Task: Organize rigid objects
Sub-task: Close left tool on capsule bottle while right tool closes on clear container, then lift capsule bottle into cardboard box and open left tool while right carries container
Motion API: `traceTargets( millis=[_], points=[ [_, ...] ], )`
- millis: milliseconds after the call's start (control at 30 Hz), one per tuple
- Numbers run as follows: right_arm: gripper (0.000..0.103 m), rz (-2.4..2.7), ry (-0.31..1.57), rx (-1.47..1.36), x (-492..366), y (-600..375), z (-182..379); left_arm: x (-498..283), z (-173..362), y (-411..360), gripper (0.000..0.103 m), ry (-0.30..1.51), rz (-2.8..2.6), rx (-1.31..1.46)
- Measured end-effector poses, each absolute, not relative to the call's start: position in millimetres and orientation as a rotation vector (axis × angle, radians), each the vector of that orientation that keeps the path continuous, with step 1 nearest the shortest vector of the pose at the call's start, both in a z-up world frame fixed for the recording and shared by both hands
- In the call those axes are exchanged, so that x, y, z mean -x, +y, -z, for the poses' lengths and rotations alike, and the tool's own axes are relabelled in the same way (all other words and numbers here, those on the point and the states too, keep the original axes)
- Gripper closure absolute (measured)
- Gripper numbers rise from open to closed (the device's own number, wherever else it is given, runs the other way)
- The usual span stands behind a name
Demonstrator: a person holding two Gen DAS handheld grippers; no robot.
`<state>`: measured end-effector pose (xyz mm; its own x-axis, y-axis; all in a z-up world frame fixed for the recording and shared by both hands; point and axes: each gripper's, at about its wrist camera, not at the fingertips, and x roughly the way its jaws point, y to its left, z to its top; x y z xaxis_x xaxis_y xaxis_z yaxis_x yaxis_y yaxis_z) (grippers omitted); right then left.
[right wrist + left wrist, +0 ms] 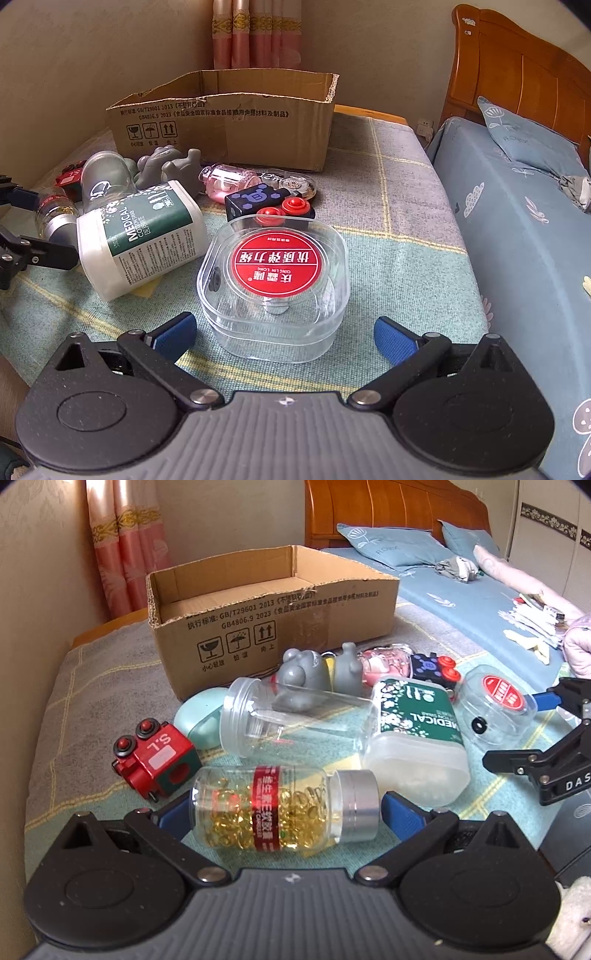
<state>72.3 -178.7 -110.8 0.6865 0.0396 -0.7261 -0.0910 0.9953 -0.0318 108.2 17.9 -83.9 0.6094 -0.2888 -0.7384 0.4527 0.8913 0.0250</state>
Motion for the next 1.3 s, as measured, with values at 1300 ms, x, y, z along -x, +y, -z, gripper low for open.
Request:
traceTargets(
  millis=[1300],
  points=[
    [0.022, -0.077, 0.925, 0.156, -99, -165, 91, -105, 72, 25, 0.008, 0.831, 0.378, -0.205]
  ],
)
